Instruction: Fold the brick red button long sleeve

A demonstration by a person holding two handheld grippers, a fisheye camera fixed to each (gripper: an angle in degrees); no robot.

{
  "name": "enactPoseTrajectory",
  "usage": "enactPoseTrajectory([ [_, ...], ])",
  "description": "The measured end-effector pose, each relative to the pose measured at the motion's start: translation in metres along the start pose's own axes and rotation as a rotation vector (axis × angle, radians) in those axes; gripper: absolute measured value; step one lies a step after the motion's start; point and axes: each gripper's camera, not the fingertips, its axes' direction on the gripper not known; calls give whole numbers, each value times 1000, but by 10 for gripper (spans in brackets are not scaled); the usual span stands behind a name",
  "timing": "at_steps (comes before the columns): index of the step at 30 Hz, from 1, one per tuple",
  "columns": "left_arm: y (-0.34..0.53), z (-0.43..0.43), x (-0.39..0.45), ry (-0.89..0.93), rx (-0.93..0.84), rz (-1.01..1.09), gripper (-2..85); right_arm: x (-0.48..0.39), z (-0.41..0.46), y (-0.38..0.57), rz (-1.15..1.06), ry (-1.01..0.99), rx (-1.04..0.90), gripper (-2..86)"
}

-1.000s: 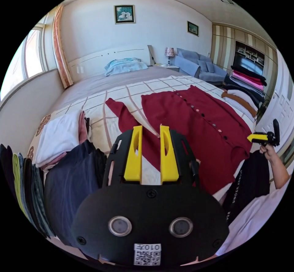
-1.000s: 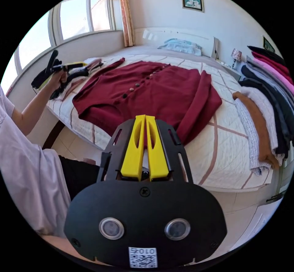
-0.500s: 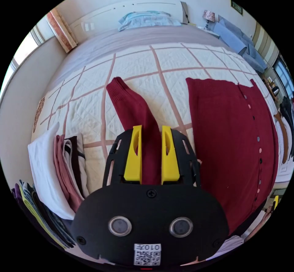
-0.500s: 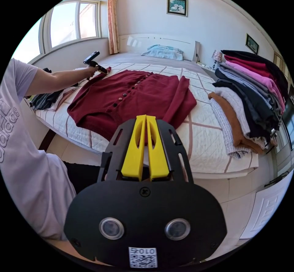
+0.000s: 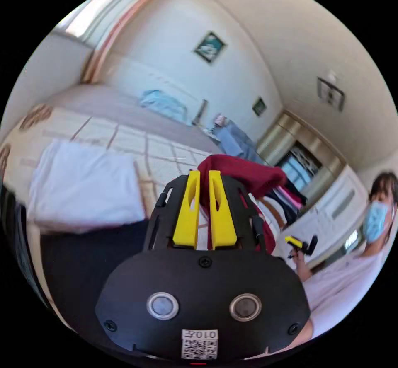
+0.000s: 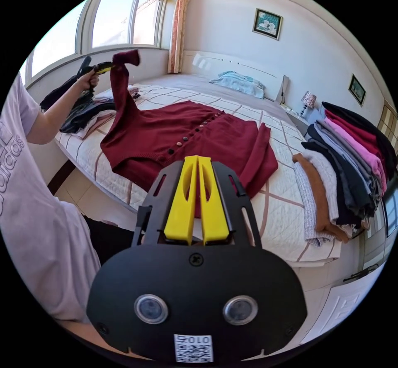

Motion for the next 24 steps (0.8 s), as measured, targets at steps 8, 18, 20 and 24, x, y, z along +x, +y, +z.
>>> enactPoseTrajectory([
  [8,162,-147,-114,-146,283,-316,116,-45,-17,-12,-98,-34,16,23],
  [18,162,-127,-140,109,225,-365,136,-89,-31,-27,-153,-32,69,22],
  [20,166,-129,-149,116,257,-399,136,-94,-35,-22,-162,-19,70,22],
  [24,166,-144,-148,87,296,-411,138,-92,-41,-8,-132,-1,61,21],
])
